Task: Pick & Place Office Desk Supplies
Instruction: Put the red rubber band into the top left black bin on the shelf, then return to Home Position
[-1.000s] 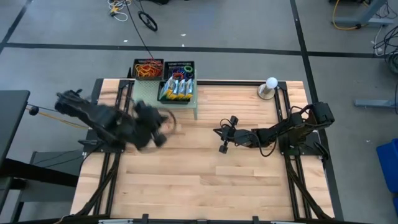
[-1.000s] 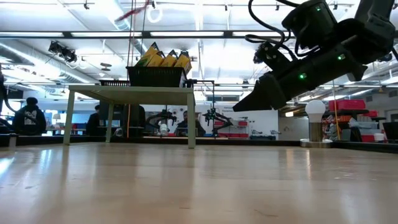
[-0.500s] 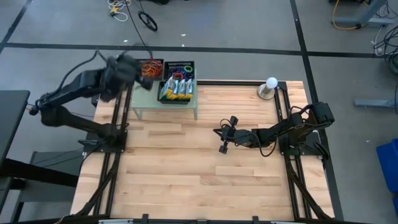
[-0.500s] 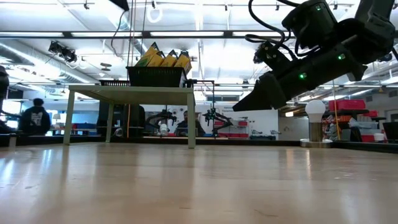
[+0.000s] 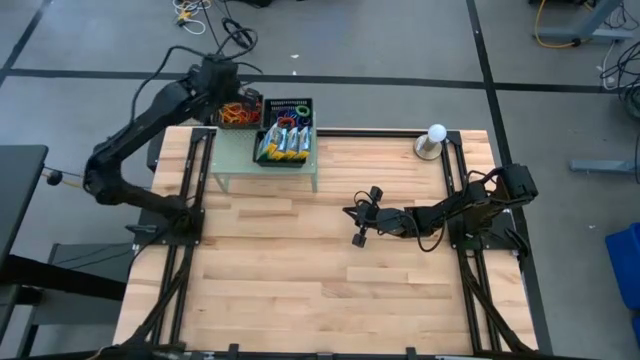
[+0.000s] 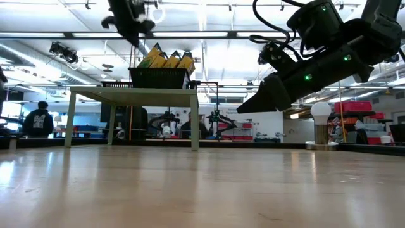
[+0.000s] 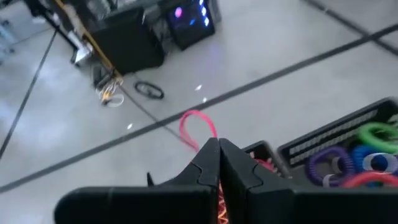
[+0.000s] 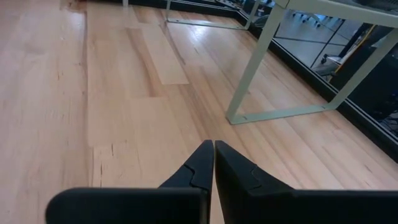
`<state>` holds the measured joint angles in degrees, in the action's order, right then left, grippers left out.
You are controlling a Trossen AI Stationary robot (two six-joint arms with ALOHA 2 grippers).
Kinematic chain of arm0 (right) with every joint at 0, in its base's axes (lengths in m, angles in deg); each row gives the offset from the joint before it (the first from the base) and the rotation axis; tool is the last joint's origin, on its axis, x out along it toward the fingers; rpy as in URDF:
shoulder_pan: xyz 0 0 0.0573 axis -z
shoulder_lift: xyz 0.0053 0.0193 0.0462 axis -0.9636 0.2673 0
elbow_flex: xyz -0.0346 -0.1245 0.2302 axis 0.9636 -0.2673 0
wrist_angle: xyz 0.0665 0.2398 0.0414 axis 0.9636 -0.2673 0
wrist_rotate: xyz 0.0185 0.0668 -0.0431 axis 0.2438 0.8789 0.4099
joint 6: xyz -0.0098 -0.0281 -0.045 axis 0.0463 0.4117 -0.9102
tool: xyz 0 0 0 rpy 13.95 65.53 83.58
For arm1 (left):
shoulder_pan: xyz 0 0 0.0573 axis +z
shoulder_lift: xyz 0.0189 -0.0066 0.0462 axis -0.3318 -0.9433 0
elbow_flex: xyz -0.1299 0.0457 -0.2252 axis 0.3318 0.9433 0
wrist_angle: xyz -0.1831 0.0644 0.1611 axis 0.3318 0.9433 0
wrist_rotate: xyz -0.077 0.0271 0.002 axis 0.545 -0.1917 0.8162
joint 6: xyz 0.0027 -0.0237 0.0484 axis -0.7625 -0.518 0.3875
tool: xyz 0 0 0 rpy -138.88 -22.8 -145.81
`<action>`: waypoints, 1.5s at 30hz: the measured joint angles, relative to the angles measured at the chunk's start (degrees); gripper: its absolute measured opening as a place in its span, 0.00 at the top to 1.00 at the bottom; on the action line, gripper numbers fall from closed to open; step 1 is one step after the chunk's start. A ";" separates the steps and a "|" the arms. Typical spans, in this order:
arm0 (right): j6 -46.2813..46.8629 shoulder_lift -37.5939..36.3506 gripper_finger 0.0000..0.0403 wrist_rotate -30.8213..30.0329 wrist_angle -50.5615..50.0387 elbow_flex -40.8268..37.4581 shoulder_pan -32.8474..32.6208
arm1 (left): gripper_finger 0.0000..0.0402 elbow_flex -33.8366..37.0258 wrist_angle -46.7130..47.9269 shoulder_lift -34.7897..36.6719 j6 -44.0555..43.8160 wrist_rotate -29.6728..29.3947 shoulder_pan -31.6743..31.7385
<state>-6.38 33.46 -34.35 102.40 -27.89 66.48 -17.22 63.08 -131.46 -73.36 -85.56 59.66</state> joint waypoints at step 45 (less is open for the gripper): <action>1.53 0.00 0.94 3.15 -0.44 -0.02 -0.17 | 0.78 -0.04 2.83 -11.95 1.18 21.63 18.40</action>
<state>-4.85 33.46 -31.19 101.96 -27.91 66.31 -17.26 65.91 -143.42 -72.18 -63.93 78.07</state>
